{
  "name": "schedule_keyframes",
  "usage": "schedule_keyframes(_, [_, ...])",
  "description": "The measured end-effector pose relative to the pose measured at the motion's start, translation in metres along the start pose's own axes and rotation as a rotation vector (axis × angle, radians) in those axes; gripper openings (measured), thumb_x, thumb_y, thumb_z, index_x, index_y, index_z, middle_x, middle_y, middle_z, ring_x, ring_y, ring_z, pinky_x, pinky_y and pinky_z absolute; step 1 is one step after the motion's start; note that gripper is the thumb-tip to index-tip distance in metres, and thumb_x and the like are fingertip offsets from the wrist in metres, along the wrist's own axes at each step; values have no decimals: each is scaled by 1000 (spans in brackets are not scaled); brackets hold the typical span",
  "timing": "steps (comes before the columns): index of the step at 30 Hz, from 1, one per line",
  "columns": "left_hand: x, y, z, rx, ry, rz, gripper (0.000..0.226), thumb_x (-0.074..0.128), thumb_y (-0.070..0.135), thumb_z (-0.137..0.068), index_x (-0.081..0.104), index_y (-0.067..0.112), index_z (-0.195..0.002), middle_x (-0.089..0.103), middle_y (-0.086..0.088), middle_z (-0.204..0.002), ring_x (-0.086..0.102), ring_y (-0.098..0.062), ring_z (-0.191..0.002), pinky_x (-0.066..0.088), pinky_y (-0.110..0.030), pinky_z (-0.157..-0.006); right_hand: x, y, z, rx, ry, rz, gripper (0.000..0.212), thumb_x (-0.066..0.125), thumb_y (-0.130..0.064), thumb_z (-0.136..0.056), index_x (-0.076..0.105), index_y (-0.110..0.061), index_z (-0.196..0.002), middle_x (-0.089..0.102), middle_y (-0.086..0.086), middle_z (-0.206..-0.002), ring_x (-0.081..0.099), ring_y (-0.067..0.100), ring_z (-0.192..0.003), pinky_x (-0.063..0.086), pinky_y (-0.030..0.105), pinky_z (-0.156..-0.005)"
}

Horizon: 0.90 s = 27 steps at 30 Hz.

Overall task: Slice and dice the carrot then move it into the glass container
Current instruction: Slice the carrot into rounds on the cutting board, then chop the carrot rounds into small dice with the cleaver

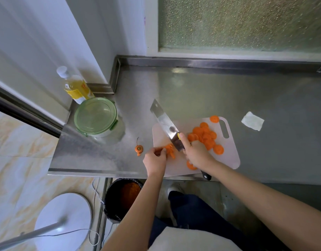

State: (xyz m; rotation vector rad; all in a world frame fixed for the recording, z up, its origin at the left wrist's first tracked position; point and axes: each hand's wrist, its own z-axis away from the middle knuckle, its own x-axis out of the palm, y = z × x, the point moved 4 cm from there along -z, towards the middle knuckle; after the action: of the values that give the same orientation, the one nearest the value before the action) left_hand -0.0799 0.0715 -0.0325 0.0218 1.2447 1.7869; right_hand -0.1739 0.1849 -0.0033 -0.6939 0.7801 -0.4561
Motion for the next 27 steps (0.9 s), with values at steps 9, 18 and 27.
schedule_keyframes(9, [11,18,-18,519,-282,-654,56,46,2,-77,52,21,-129,45,4,-132,38,-20,-120,27,-18,-93,-6,16,6,57,-48,-64,50,34,-52,-97,42,-23,-58,42,-4,-53,39,11,-50,30,20,-46])
schedule_keyframes(18, [15,31,-26,613,-420,-847,38,59,15,-86,56,25,-122,40,-2,-121,38,-20,-114,46,-36,-89,-13,23,9,109,21,-127,66,31,-58,-96,29,-17,-44,28,-8,-30,31,6,-25,25,14,-29])
schedule_keyframes(27, [9,27,-18,377,-186,-542,26,63,17,-85,60,5,-108,50,-12,-111,55,-28,-96,45,-30,-77,-14,26,10,127,21,-167,64,34,-58,-95,29,-17,-46,26,-9,-34,27,6,-26,20,12,-30])
